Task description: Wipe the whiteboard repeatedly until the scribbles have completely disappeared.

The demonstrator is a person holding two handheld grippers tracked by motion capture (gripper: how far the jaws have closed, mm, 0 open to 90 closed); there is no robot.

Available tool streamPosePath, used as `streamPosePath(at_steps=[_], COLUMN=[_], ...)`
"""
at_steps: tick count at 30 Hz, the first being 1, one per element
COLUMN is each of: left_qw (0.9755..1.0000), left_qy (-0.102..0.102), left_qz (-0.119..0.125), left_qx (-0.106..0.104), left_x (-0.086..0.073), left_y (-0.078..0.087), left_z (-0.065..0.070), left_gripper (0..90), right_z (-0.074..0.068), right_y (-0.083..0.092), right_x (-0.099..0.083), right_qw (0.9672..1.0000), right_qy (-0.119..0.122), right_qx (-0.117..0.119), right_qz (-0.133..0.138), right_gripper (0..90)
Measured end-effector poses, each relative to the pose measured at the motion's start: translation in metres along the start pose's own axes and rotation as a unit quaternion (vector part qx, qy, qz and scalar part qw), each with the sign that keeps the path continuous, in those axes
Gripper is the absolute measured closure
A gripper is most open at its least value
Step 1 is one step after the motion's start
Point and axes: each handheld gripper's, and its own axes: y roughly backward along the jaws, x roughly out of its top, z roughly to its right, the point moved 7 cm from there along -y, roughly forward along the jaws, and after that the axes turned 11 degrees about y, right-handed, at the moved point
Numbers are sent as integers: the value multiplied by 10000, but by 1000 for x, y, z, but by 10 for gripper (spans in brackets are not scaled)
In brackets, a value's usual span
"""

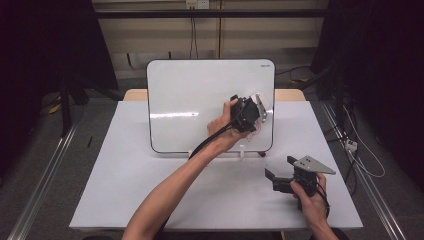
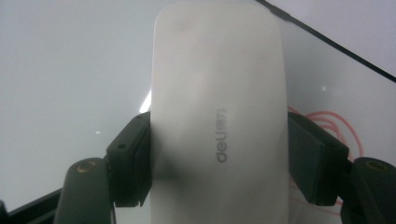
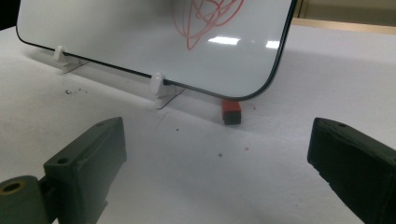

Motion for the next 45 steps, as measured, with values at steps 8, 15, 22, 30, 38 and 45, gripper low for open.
streamPosePath(at_steps=[8, 15, 22, 30, 38, 45], left_qw=[9998, 9997, 9999, 9999, 9997, 9990], left_qy=[187, 142, 29, -45, -232, -400], left_qz=[60, 144, 127, 97, 28, 13], left_qx=[54, 170, 92, 57, -75, -173], left_x=[11, 8, -4, -10, -18, -26], left_y=[0, 0, 1, 1, 2, 2], left_z=[-23, -18, -8, 4, 21, 36], left_gripper=[311, 311, 312, 312, 312, 312], right_z=[0, 0, -1, -1, -1, -1], right_y=[0, 0, 0, -1, -1, -1], right_x=[0, 0, 0, 0, 1, 1], right_qw=[10000, 10000, 10000, 10000, 10000, 10000], right_qy=[-4, -7, 3, 12, 25, 19], right_qx=[19, 23, 9, 14, 10, 9], right_qz=[7, 4, 0, 0, 0, 11], right_gripper=[48, 48, 48, 48, 48, 48])
